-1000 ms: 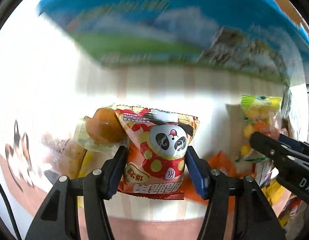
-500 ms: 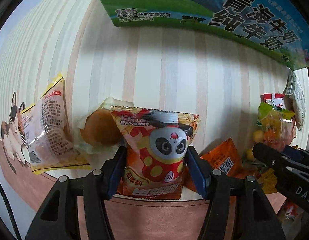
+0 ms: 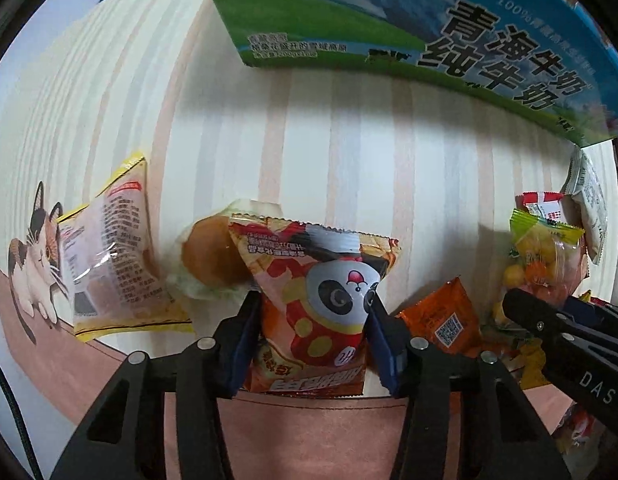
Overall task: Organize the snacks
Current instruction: 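Carry both bags into the box and release them beside the other packs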
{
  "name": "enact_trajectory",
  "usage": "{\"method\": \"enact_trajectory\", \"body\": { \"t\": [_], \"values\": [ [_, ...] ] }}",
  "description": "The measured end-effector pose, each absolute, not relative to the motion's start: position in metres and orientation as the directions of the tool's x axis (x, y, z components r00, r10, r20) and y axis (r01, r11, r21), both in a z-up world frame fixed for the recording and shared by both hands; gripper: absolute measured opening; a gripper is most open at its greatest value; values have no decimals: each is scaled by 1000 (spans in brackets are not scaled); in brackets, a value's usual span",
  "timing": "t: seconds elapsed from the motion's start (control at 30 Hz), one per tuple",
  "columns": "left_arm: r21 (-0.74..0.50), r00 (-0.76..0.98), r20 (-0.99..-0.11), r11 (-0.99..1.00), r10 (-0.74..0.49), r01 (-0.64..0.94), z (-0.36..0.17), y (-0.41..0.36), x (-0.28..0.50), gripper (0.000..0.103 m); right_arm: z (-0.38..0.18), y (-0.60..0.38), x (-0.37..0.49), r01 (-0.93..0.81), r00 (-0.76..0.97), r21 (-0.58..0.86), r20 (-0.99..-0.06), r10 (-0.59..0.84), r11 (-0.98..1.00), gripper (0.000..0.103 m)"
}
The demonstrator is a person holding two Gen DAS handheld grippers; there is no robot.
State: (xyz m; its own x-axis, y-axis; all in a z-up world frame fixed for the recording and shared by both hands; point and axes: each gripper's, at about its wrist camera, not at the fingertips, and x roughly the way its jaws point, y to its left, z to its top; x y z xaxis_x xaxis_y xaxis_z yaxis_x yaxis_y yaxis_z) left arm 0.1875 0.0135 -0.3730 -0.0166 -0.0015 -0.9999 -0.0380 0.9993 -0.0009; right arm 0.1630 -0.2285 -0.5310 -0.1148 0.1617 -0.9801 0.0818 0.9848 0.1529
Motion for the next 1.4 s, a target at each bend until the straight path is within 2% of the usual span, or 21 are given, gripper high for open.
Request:
{"method": "enact_trajectory", "body": {
  "t": [0.3, 0.6, 0.77, 0.93, 1.17, 1.4],
  "values": [
    [-49, 45, -998, 998, -46, -49, -334, 19, 172, 45, -501, -238, 151, 101, -64, 229, -970, 236, 968, 50],
    [-166, 147, -976, 986, -159, -32, -255, 15, 165, 45, -444, -257, 144, 93, 5, 328, -944, 329, 940, 50],
    [-228, 212, -952, 974, -222, 0, -201, 3, 191, 45, -387, -268, 153, 60, 81, 385, -921, 380, 921, 50],
    [-192, 254, -948, 981, -192, 26, -169, -7, 243, 45, -346, -273, 185, 35, 140, 422, -900, 413, 906, 50],
    [-123, 202, -972, 992, -120, -4, -185, -2, 345, 45, -332, -288, 281, 33, 193, 326, -930, 314, 945, 50],
    [-54, 86, -995, 998, -51, -33, -238, 3, 434, 45, -369, -309, 375, 77, 171, 229, -962, 213, 970, 50]
  ]
}}
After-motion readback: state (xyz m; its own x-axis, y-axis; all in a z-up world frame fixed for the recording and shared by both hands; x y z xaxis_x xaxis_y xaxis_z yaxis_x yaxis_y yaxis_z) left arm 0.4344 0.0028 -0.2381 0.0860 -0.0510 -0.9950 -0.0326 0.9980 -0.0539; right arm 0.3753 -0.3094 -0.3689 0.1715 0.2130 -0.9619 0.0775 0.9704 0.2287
